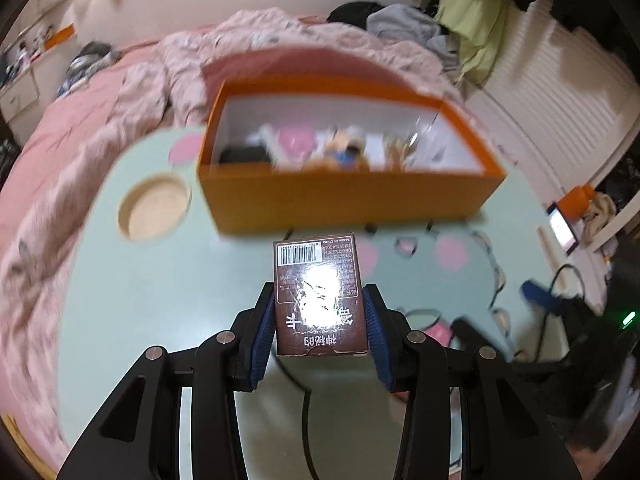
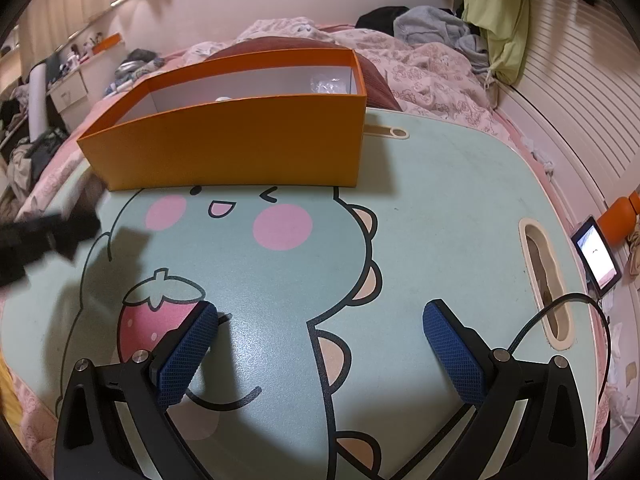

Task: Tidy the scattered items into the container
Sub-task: 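Grasp the brown printed pack in the orange box with the left gripper and lift, then lower the brown pack onto the table beside the box and open the left gripper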

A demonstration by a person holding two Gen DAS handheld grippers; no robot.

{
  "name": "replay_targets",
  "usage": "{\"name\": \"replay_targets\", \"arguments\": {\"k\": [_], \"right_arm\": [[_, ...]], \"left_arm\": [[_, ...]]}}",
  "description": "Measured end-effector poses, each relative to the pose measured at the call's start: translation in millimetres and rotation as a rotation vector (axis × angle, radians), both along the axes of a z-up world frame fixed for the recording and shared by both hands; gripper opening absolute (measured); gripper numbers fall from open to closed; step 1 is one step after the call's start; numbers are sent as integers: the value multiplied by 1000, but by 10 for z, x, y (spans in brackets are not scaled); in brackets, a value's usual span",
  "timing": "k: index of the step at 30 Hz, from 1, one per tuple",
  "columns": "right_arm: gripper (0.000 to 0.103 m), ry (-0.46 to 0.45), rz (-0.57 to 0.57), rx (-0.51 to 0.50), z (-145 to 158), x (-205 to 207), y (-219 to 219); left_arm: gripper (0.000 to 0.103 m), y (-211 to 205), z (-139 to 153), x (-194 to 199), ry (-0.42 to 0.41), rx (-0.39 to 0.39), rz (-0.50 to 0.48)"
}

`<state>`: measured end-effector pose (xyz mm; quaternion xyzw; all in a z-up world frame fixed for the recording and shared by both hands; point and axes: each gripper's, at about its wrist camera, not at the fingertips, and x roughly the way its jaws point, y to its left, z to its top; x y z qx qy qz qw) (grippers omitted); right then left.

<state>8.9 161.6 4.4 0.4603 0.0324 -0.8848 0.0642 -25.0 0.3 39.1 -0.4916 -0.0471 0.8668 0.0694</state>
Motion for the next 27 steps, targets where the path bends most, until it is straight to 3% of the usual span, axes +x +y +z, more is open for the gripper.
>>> {"name": "replay_targets", "arguments": {"k": [5, 9, 13, 20, 25, 27], "right_arm": [[103, 0, 0, -1, 3, 9, 1], [103, 0, 0, 0, 1, 4, 6], [103, 1, 0, 0, 5, 16, 7], [103, 1, -1, 0, 24, 51, 19], [103, 2, -4, 1, 13, 14, 4], [98, 12, -6, -9, 35, 18, 18]], "left_arm": [[44, 48, -195, 76, 15, -56, 23], [67, 44, -185, 119, 49, -103, 67], [81, -12, -88, 279, 129, -74, 65], [81, -97, -109, 488, 135, -38, 111], [81, -98, -134, 582, 157, -58, 117], [81, -113, -130, 611, 169, -52, 127]]}}
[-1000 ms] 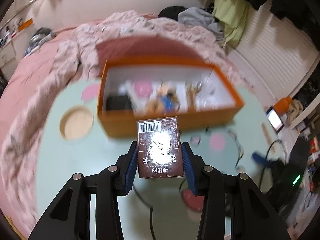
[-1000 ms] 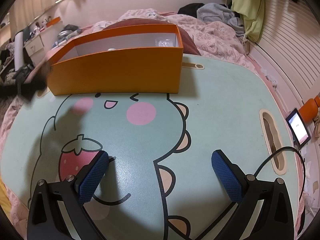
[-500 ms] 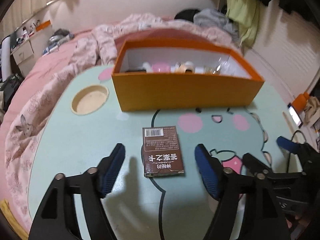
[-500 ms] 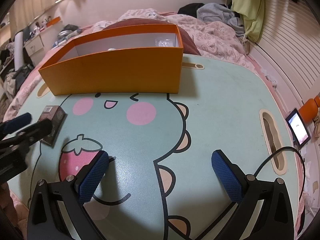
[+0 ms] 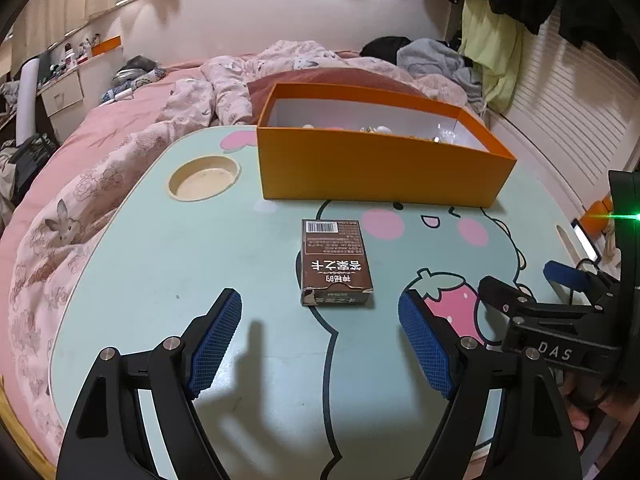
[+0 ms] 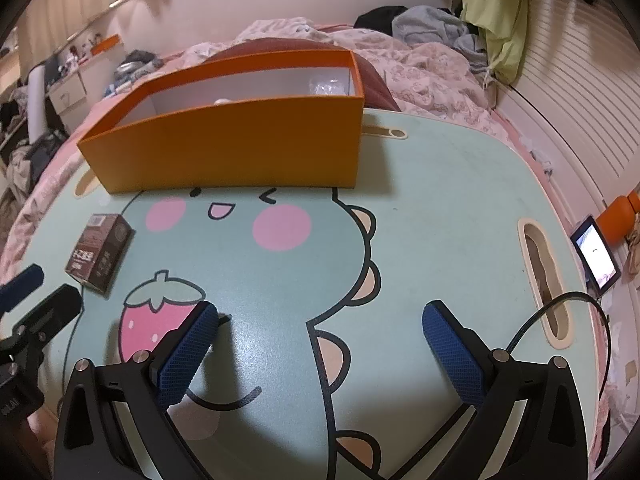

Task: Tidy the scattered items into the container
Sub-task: 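Lower the brown pack onto the table beside the box and open the left gripper, then grasp the white keychain figurine in the box with the right gripper, set it on the table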

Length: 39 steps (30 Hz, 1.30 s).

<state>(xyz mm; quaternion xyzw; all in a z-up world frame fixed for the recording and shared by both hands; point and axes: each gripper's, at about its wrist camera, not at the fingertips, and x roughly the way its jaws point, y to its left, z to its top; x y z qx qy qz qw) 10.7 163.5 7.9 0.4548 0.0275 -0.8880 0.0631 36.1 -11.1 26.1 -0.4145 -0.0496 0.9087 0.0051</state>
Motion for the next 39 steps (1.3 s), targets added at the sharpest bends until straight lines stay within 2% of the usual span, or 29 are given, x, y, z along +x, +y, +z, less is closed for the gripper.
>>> {"name": "replay_targets", "arguments": {"k": [2, 5, 8, 10, 12, 15, 17, 20, 26, 29, 34, 39], "right_arm": [[86, 33, 9, -14, 113, 3, 13], [81, 90, 49, -22, 388, -67, 5], [66, 116, 77, -77, 714, -320, -5], [60, 99, 129, -118, 901, -563, -77], [53, 24, 191, -167, 950, -872, -208], [49, -150, 210, -244, 799, -1345, -405], [49, -224, 186, -249, 623, -1606, -539], [43, -296, 181, -215, 417, -1803, -723], [43, -383, 164, -193, 166, -1991, -885], [41, -354, 169, -137, 125, -2014, -954], [41, -333, 127, -147, 157, -1931, -841], [41, -224, 139, -193, 466, -1721, -658]], "left_arm": [[81, -23, 11, 34, 14, 3, 11], [81, -49, 29, 50, 20, 7, 27], [81, -103, 49, 50, 27, 19, 42], [81, -117, 56, 52, 31, 22, 46], [81, -131, 55, 57, 32, 29, 46], [81, -147, 56, 63, 29, 39, 46], [81, -166, 62, 68, 29, 44, 52], [81, -209, 73, 79, 29, 54, 58], [81, -267, 36, 74, 16, 95, 63], [81, -263, 10, 65, 6, 100, 59], [81, -256, 18, 75, 12, 104, 53], [81, -271, 13, 77, 7, 112, 55]]}}
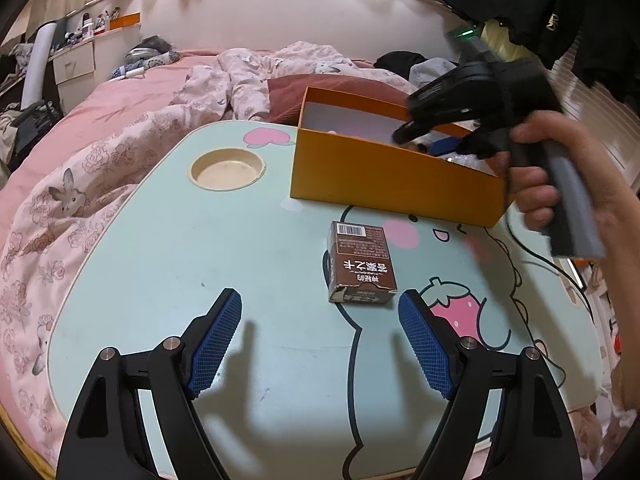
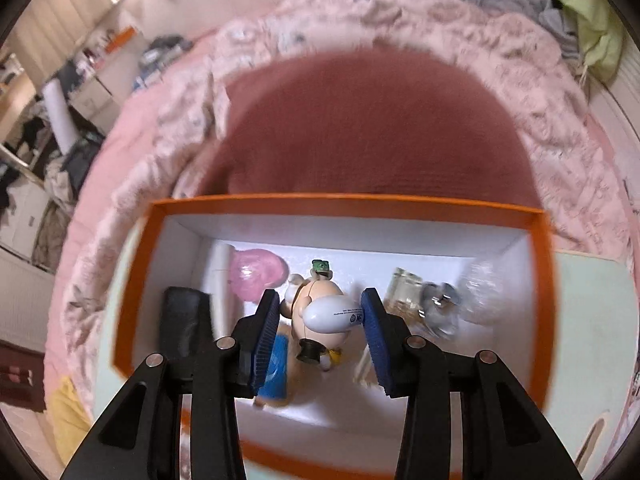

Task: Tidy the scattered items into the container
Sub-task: 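Grasp the white keychain figurine in the box with the right gripper, set it on the table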

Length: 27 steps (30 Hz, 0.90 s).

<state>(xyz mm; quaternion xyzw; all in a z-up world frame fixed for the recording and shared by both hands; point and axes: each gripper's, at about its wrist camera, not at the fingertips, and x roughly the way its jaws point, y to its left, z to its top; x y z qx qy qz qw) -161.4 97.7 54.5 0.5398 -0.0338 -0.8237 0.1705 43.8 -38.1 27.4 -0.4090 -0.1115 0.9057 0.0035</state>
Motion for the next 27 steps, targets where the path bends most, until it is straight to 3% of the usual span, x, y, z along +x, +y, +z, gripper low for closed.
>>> {"name": "replay_targets", "arguments": {"k": [6, 9, 14, 20, 25, 27], "right_arm": [[41, 140, 31, -60, 417, 567, 215], [41, 159, 55, -103, 469, 859, 324], [41, 109, 70, -85, 148, 1205, 427], [41, 39, 40, -68, -279, 1281, 497], [42, 62, 31, -64, -338, 1300, 522], [53, 91, 18, -59, -314, 1327, 543]], "left_arm": [[81, -3, 6, 0, 1, -5, 3], [81, -21, 29, 11, 10, -7, 10], [81, -33, 47, 27, 12, -4, 12], [81, 3, 44, 26, 7, -19, 2], [81, 25, 58, 31, 14, -30, -2], [81, 34, 66, 21, 15, -31, -5]]}}
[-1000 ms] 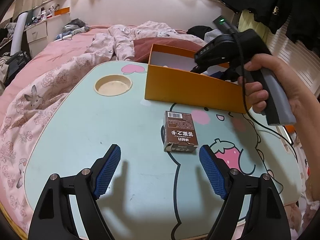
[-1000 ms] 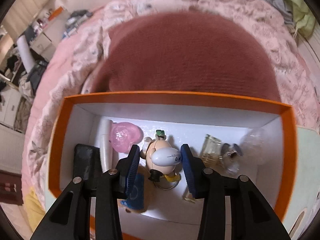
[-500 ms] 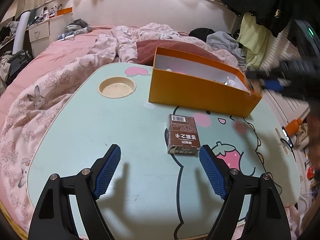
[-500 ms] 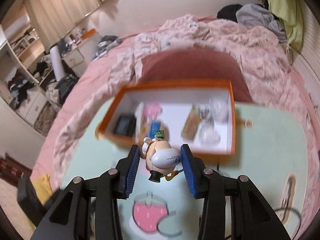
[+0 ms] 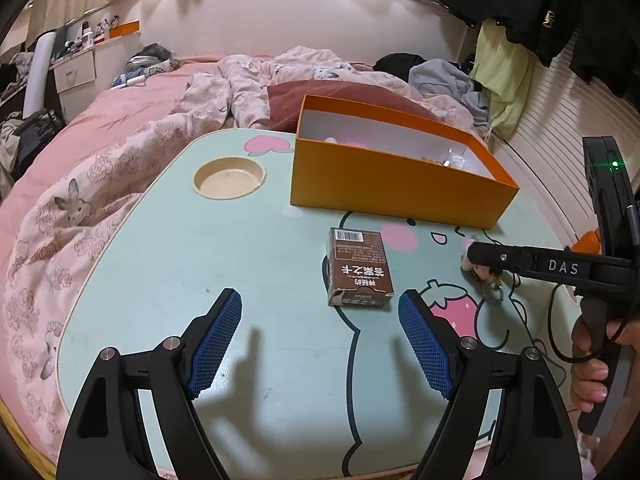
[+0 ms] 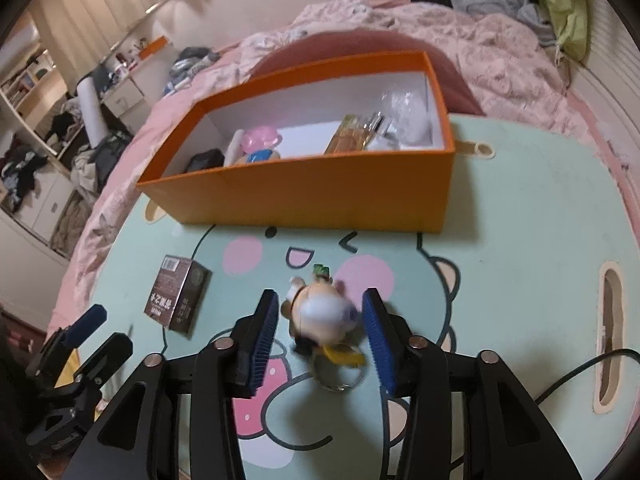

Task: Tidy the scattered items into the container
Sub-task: 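Grasp the white keychain figurine in the box with the right gripper, set it on the table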

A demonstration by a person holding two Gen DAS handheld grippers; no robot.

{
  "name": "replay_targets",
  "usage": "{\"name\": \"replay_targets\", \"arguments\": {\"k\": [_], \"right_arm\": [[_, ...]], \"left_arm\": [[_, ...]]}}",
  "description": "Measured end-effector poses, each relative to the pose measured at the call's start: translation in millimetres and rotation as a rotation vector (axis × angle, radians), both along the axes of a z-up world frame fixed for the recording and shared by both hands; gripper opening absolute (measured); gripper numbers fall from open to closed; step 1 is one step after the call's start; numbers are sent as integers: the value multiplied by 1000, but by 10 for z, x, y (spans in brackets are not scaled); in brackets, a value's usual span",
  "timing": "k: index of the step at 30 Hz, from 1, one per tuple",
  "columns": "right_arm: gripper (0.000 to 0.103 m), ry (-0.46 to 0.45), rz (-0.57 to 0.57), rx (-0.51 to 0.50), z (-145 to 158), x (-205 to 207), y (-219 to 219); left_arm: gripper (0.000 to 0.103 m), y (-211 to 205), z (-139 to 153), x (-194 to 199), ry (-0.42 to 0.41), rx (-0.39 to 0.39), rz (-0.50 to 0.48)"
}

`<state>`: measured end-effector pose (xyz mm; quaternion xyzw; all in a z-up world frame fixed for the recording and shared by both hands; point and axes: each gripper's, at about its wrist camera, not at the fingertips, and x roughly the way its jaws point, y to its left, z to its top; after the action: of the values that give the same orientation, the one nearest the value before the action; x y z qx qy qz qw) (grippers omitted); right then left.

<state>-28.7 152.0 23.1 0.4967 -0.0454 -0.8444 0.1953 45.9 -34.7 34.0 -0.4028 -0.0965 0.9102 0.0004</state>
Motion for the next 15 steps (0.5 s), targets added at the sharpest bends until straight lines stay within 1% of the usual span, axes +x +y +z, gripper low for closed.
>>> {"name": "replay_targets", "arguments": {"k": [2, 3, 6, 9, 11, 13, 14, 15], "right_arm": [[64, 43, -14, -8, 55, 67, 37], [66, 62, -19, -11, 76, 111, 48], [67, 97, -31, -11, 117, 232, 89], [67, 113, -54, -12, 97, 360, 152], [67, 111, -58, -32, 67, 432, 194], [67, 111, -61, -44, 54, 476, 220], [67, 110, -62, -49, 46, 498, 232], [67, 109, -66, -49, 42, 507, 239]], "left_arm": [[81, 5, 25, -12, 3, -2, -5], [81, 6, 42, -19, 5, -4, -6], [81, 8, 113, -75, 7, -13, -10], [81, 18, 290, -225, 18, -42, -27], [81, 54, 504, -406, 30, -55, -58], [81, 116, 683, -593, 35, -48, -100], [81, 156, 749, -702, 30, -40, -122], [81, 214, 811, -877, 8, -24, -154]]}}
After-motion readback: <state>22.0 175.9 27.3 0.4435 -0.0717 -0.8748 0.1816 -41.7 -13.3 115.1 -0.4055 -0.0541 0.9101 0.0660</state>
